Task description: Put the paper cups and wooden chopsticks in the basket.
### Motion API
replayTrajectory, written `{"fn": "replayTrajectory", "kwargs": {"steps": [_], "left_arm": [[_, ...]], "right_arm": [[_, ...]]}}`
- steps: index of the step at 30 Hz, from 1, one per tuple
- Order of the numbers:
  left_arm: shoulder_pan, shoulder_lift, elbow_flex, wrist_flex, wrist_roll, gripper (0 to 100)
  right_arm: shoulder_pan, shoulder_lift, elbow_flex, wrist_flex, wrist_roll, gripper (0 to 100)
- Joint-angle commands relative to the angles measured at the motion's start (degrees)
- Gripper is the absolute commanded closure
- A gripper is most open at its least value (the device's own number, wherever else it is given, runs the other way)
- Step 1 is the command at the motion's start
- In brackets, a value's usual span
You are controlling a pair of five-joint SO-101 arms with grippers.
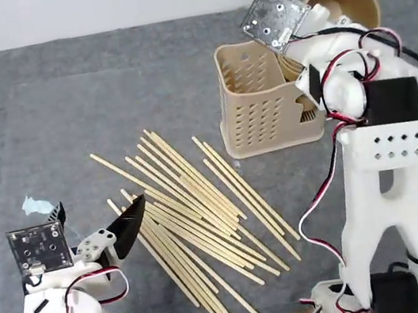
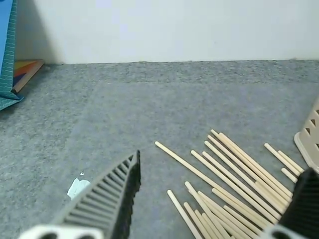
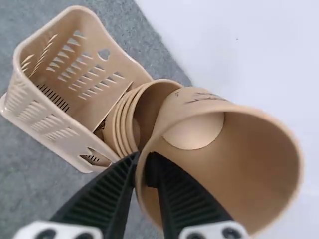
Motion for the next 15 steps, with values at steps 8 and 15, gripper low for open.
{"fn": "replayTrajectory", "kwargs": {"steps": [8, 15], "left_arm": [[-0.4, -0.9, -0.2, 0.6, 3.0, 56], [-0.1, -0.9, -0.2, 1.8, 3.3, 56]], "right_arm": [[-2.6, -2.9, -6.9, 8.2, 0.3, 98.3], [-2.4, -1.7, -7.0, 7.0, -0.1, 85.8]]}}
